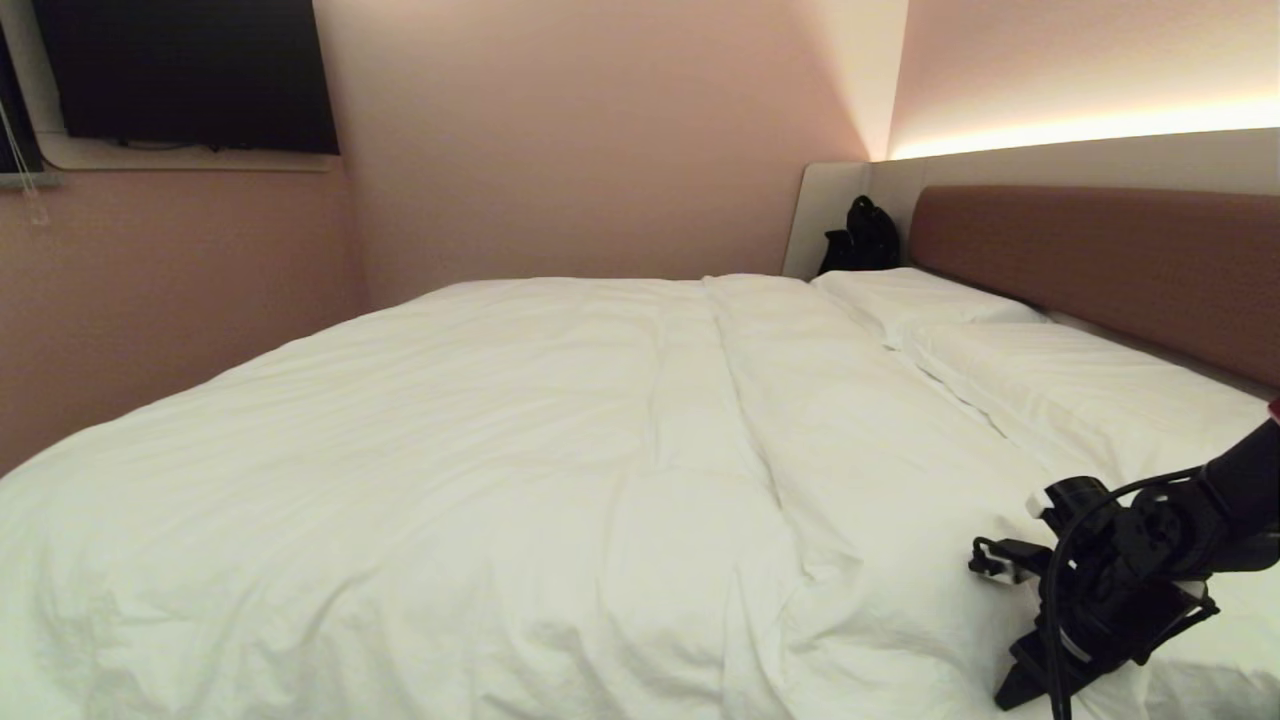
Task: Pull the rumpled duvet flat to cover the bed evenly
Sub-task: Flatten the corners of the folded blanket
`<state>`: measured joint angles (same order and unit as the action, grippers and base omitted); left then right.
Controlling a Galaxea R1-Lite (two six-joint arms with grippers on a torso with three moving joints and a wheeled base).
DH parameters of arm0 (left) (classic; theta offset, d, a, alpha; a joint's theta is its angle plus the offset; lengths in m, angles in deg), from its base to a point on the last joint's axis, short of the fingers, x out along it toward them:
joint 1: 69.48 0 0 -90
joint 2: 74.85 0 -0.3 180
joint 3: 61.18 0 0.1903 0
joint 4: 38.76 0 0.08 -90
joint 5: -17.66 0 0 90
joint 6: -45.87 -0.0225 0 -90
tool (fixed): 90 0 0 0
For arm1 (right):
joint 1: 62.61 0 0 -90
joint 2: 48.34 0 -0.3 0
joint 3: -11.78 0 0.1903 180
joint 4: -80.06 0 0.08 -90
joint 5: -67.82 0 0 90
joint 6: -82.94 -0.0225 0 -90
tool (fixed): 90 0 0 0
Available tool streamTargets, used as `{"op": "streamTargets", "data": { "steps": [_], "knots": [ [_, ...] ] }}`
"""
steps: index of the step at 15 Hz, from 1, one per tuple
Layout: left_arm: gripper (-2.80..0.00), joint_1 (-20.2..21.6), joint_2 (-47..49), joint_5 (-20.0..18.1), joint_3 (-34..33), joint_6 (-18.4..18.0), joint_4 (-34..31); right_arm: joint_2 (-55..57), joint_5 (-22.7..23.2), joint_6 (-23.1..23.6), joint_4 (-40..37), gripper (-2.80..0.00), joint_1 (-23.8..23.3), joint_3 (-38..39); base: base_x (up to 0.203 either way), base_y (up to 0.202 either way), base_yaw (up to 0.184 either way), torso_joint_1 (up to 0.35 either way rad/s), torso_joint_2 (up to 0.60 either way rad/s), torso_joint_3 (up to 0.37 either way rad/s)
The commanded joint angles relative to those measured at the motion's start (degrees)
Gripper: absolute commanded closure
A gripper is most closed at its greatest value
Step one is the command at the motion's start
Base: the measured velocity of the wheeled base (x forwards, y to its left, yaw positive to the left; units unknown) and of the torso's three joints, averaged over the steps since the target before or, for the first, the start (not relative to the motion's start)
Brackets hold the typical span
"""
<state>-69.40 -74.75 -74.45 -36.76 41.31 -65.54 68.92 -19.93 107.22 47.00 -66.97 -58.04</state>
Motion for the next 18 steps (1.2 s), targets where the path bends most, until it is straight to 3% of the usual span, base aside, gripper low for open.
{"op": "streamTargets", "data": {
  "steps": [1,13,16,18],
  "knots": [
    [0.00,0.01,-0.01,0.00,0.01,-0.01,-0.01,2.07,0.12,-0.06,-0.11,0.00,0.05,-1.04,0.000,0.000,0.000,0.000,0.00,0.000],
    [0.00,0.01,-0.01,0.00,0.01,-0.01,-0.01,4.10,0.03,-0.29,-0.62,0.00,-2.11,-3.07,0.000,0.000,0.000,0.000,0.00,0.000],
    [0.00,0.01,-0.01,0.00,0.01,-0.01,-0.01,1.72,-0.84,0.40,-0.77,0.00,-4.83,-1.15,0.000,0.000,0.000,0.000,0.00,0.000],
    [0.00,0.01,-0.01,0.00,0.01,-0.01,-0.01,-0.25,-3.87,1.50,-0.77,0.00,-9.91,-0.24,0.000,0.000,0.000,0.000,0.00,0.000]
  ]
}}
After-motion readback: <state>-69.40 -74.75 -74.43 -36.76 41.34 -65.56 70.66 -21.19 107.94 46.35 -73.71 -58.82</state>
